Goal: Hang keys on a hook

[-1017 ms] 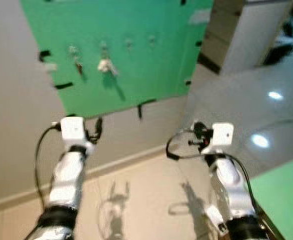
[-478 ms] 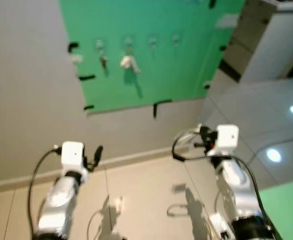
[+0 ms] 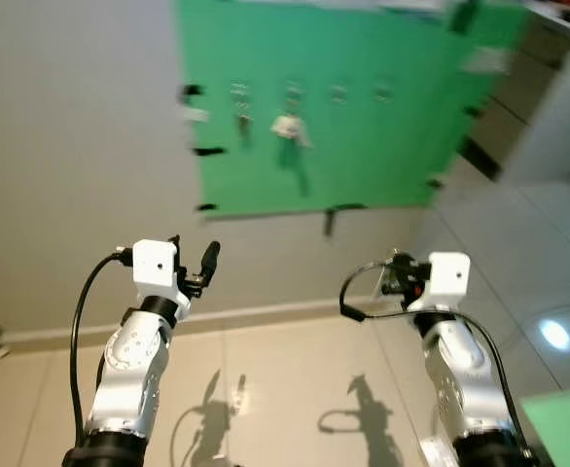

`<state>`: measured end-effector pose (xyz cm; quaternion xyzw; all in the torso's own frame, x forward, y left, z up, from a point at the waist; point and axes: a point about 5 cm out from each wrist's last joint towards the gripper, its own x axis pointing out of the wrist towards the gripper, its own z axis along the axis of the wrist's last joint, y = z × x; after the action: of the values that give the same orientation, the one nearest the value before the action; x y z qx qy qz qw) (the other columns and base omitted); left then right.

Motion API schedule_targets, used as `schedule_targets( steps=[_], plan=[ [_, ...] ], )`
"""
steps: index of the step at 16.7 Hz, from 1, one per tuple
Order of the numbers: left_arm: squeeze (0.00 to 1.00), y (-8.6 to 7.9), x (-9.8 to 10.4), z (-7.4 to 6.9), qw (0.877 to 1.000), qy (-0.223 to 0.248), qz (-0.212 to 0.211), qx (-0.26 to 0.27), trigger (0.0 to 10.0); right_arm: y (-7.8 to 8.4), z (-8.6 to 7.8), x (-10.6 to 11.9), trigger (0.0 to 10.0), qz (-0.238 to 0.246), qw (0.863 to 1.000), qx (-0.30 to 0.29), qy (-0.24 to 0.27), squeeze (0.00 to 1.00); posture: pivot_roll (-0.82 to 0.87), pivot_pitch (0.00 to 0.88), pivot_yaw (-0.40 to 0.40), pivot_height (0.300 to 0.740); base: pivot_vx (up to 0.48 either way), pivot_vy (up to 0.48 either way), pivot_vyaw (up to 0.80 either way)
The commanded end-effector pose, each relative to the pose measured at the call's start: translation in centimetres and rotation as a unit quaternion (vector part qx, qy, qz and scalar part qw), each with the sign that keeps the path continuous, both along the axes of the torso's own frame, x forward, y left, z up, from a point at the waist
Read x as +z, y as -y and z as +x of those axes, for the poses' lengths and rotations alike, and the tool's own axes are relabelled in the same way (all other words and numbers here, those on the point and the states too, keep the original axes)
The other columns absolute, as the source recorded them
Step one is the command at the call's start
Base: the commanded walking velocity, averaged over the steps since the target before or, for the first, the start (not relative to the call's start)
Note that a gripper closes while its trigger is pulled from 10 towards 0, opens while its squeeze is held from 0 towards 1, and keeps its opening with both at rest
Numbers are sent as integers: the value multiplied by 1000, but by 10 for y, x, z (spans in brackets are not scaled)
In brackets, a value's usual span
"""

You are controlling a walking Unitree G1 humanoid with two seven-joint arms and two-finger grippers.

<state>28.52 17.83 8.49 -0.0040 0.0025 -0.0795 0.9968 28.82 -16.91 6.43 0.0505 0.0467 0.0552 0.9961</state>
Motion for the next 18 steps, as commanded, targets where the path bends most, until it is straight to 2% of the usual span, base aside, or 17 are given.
schedule_targets(
  steps=[1, 3, 5, 8, 18],
  plan=[
    [0, 5, 5, 3, 1000, 7, 2, -4, 10000, -2, 3, 6, 10000, -5, 1000, 8, 10, 0, -15, 0, -10, 740, 480, 0, 525],
    [0, 11, 7, 6, 1000, 9, 9, -15, 10000, -3, 4, 6, 10000, 6, 1000, 2, 17, 0, -14, 0, -11, 740, 480, 0, 522],
    [0, 11, 9, 10, 1000, 10, 10, -14, 10000, -4, 5, 5, 10000, -3, 1000, -4, 12, 0, -14, 0, -11, 740, 480, 0, 0],
    [0, 9, 9, 15, 1000, 3, 17, -14, 10000, -4, 6, 4, 10000, -3, 1000, -6, 10, 0, -9, 0, -4, 740, 0, 0, 0],
    [0, 14, 7, 15, 1000, -1, 21, -23, 10000, -6, 7, 2, 10000, -8, 1000, -3, 10, 0, -8, 0, 3, 740, 0, -455, 0]
  ],
)
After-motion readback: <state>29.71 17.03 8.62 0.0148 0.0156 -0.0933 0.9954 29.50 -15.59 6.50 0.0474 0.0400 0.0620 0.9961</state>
